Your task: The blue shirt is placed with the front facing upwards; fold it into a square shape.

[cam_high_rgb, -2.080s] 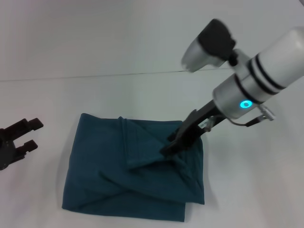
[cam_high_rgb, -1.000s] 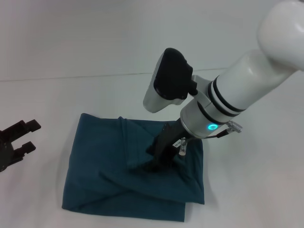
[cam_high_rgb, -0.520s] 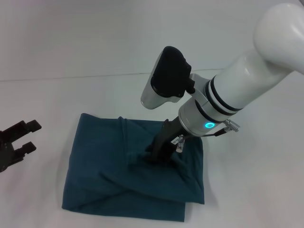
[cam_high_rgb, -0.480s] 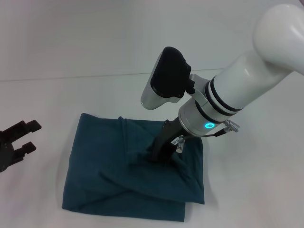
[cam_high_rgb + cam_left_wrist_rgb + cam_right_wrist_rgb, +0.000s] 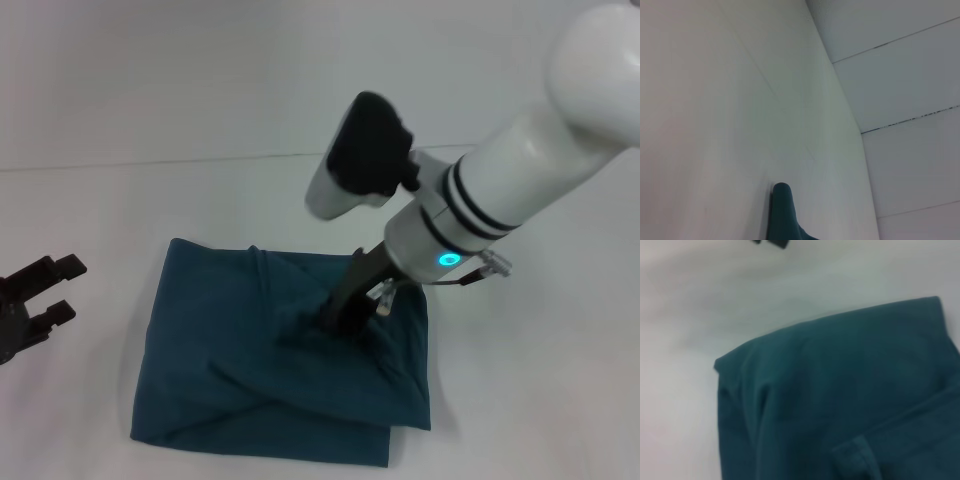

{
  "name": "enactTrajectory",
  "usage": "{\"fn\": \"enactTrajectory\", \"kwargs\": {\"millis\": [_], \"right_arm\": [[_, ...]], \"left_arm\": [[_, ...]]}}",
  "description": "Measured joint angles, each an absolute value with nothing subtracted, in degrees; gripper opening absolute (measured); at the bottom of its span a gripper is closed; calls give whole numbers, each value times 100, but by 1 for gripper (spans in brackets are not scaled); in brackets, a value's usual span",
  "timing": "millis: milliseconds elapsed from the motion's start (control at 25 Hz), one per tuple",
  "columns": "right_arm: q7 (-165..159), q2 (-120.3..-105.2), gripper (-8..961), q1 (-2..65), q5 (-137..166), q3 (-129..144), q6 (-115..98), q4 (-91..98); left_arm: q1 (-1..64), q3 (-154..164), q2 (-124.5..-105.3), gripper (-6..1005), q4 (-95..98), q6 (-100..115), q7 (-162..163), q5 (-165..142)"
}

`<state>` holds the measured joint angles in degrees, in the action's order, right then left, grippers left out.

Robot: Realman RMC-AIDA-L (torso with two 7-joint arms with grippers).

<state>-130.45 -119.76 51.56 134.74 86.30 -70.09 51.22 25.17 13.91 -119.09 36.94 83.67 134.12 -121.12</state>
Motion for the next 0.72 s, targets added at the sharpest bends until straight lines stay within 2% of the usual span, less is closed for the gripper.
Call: {"fn": "enactTrajectory", "kwargs": {"millis": [160,720], "right_arm": [[-13388,-11923,13,4918,13696,8375,-7090,5485],[-13881,-11968,13,4505,14134,7143,-7008,5676]], "left_arm": [[2501,1389,-11914,845,3691,8367,13412,-12112],[2533,1414,-11923,845,3682,8367,13412,-12112]]}}
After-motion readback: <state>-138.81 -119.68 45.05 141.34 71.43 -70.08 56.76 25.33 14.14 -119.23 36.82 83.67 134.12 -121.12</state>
